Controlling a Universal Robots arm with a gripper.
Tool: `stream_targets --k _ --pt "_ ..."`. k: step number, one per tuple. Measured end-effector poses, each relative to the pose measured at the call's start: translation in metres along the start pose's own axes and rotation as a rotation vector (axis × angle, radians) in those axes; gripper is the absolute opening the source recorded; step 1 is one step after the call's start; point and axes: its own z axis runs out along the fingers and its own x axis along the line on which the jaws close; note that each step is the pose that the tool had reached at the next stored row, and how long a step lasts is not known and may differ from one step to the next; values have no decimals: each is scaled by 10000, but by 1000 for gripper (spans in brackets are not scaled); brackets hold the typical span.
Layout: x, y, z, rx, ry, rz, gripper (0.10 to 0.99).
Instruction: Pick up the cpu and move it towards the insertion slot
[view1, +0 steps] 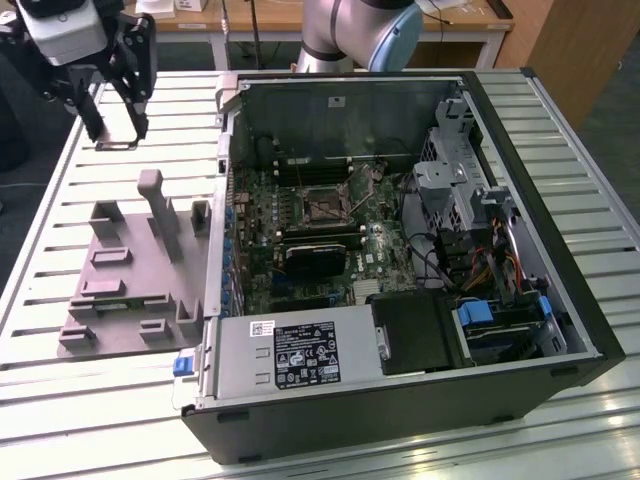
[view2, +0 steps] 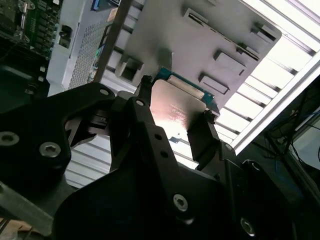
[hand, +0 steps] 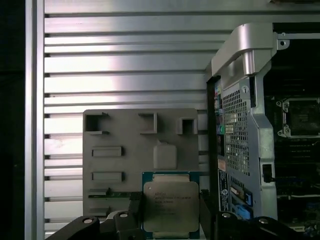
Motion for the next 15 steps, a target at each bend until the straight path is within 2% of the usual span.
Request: stream_targets --k 15 --pt "-676 30 14 1 18 1 537"
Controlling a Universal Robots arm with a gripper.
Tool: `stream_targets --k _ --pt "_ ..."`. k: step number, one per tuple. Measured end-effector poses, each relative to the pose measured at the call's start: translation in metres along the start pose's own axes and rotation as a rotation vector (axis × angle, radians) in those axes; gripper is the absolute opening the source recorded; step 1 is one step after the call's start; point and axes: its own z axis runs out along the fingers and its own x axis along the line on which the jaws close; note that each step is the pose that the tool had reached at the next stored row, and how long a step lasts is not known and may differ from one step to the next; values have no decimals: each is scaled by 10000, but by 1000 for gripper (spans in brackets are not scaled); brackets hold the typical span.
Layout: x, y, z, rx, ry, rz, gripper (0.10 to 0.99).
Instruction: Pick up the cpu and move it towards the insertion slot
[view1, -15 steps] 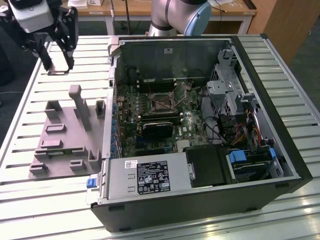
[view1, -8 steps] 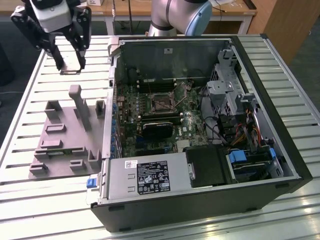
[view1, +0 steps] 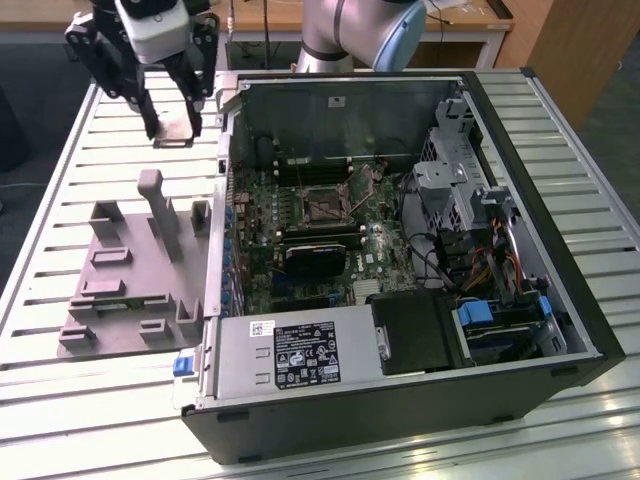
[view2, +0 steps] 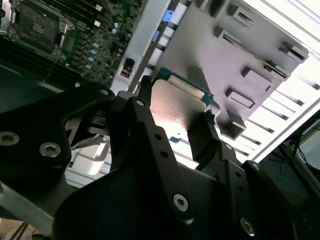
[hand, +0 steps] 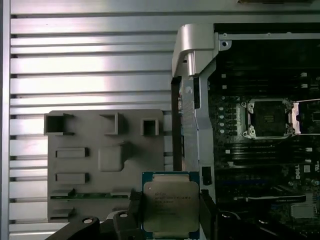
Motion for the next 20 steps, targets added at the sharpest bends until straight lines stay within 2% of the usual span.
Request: stream_targets --k 16,18,20 --pt "-727 32 15 0 9 1 537" --pt "-909 40 20 -1 8 1 537" --pt "-1000 44 21 0 9 -1 537"
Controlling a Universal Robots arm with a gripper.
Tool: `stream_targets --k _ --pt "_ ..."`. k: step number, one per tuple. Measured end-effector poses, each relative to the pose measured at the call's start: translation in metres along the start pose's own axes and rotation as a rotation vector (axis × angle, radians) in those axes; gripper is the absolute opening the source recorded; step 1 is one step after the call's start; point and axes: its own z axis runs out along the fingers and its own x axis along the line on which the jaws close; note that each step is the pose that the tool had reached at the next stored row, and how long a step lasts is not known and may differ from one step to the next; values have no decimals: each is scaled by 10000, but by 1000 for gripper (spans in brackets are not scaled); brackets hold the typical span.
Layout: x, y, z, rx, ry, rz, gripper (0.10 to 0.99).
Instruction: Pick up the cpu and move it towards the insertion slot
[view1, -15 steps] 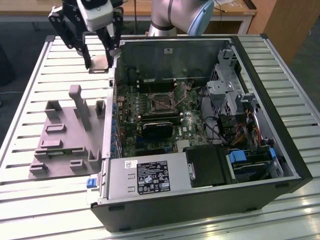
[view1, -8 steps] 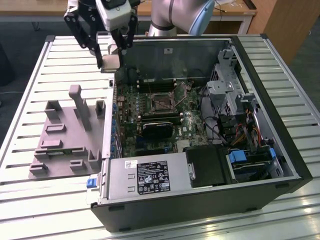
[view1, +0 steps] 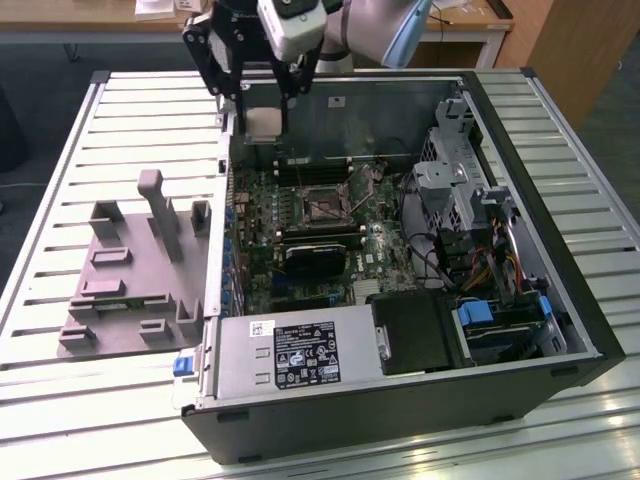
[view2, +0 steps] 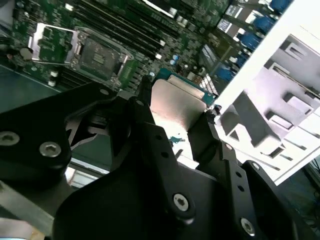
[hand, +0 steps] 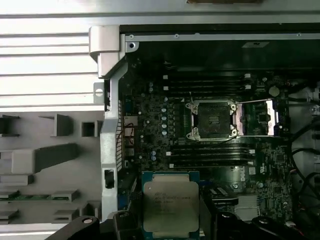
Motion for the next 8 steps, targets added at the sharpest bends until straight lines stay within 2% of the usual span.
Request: stream_targets --k 8 --pt "-357 16 12 0 0 1 537"
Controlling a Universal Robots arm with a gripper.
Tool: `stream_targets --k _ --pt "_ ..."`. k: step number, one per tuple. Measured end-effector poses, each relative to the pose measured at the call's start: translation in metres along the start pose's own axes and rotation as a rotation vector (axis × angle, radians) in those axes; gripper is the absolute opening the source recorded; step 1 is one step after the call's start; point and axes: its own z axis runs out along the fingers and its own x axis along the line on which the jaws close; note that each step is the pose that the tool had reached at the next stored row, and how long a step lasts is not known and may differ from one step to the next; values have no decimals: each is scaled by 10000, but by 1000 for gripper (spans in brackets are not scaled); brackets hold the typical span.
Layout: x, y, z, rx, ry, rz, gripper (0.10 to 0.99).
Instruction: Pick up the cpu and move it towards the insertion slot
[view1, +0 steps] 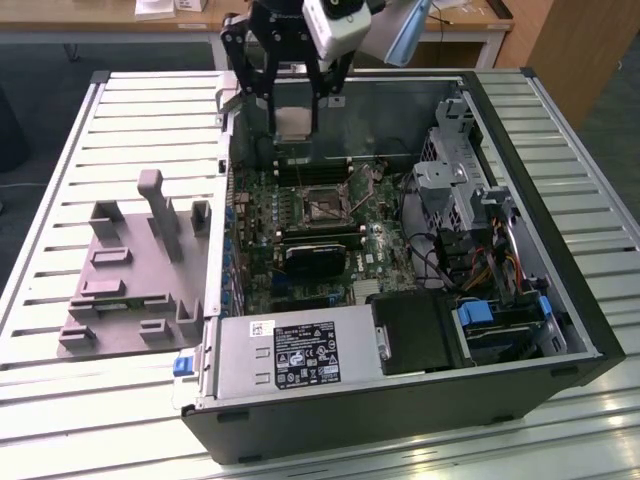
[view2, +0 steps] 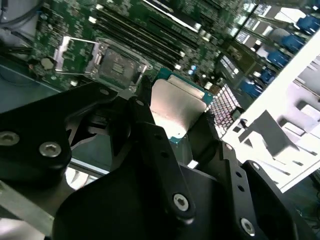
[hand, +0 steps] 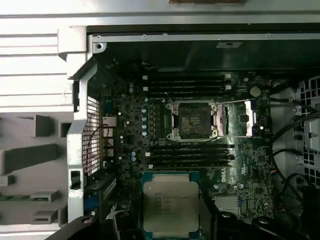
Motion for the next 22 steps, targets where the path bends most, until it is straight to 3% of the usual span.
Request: stream_targets --k 13,16,22 --pt "-557 62 26 0 1 -1 537" --pt "-610 96 40 1 0 -1 537" --pt "-607 231 117 1 0 -3 537"
